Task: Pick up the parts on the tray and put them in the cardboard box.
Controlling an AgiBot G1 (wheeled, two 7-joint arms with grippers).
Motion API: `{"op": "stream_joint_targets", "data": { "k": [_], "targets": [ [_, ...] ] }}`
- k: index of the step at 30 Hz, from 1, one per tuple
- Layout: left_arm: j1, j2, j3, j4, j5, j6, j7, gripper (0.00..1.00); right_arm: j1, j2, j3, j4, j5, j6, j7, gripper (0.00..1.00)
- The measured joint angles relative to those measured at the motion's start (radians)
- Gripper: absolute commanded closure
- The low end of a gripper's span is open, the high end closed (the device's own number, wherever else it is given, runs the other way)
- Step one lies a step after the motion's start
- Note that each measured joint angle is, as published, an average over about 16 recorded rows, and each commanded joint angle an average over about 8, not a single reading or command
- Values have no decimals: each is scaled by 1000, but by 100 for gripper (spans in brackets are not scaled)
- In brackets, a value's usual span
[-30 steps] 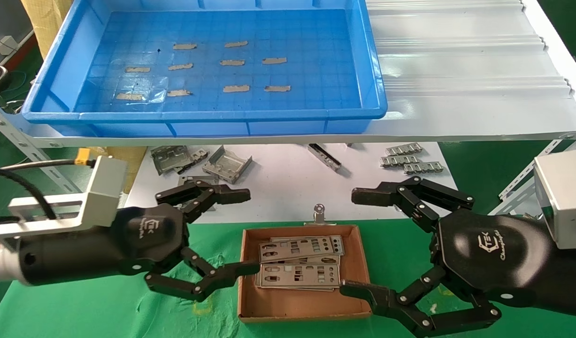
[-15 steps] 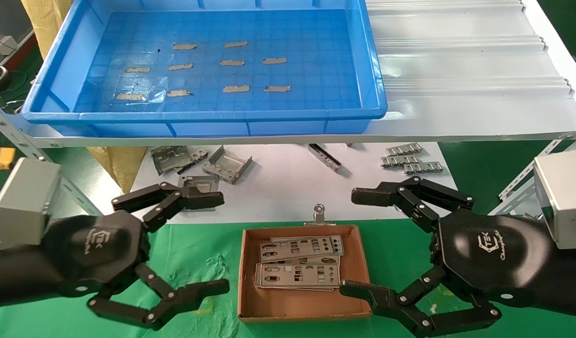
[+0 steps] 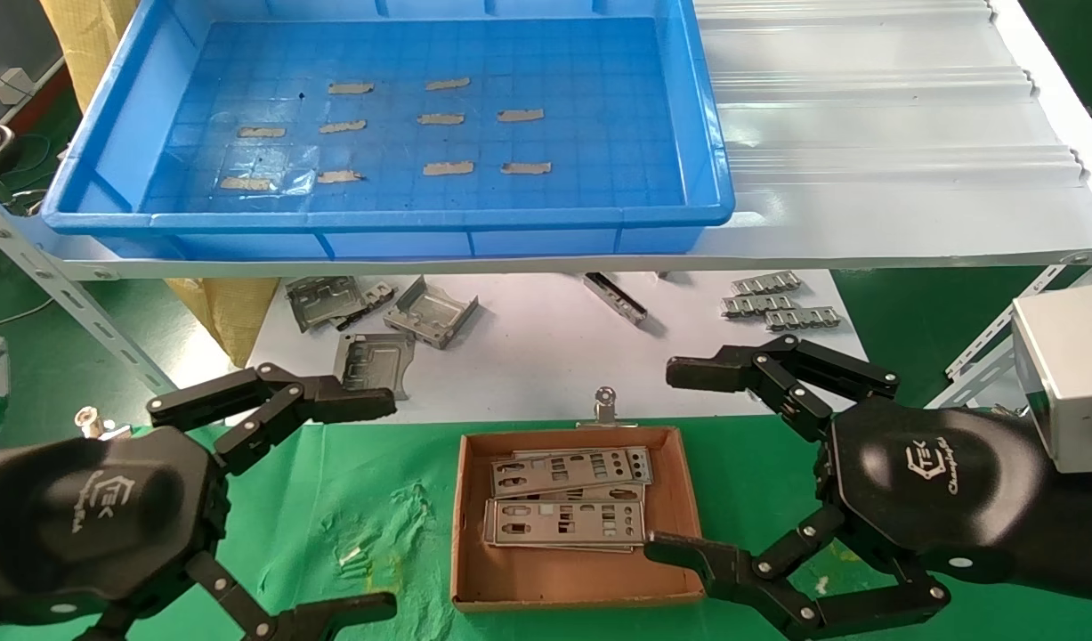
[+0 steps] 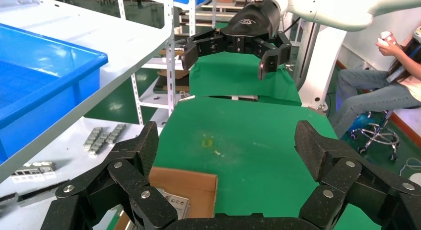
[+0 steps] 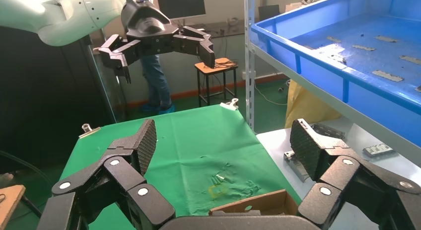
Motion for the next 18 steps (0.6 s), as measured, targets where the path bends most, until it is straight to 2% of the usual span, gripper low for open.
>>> {"op": "stream_joint_targets", "data": {
  "k": [18],
  "targets": [
    [-5, 7, 6, 12, 3, 1, 3, 0, 0, 0, 0, 0, 0, 0, 0, 0]
  ]
}}
